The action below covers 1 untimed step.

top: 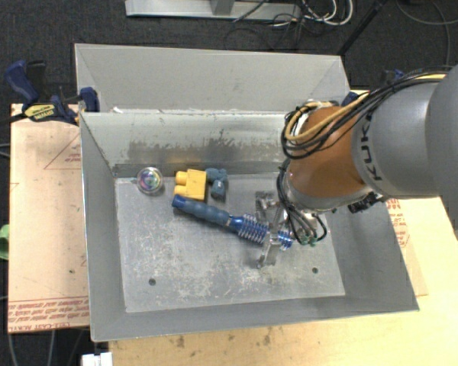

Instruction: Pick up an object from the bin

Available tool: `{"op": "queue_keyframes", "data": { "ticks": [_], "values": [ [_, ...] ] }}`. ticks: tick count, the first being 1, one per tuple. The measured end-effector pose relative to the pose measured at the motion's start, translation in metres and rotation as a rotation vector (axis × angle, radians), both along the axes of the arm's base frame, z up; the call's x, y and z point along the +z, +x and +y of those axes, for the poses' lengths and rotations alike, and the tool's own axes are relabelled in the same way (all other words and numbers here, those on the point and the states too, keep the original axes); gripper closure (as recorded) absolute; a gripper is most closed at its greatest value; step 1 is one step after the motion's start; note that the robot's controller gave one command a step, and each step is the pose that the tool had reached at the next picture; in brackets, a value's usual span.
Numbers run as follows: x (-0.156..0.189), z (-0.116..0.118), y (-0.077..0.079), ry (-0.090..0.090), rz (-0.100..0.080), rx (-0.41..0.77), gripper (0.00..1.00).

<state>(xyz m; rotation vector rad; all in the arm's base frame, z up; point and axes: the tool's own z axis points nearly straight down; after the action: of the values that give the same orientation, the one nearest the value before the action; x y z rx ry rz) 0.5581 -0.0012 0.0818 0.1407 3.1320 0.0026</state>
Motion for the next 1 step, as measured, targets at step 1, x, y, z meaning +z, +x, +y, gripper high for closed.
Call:
{"op": "queue_keyframes", "data": {
  "ticks": [1],
  "values": [
    [0.0019, 0.0009, -0.0006, 0.000, 0.004, 0.002, 1.00]
  ]
}}
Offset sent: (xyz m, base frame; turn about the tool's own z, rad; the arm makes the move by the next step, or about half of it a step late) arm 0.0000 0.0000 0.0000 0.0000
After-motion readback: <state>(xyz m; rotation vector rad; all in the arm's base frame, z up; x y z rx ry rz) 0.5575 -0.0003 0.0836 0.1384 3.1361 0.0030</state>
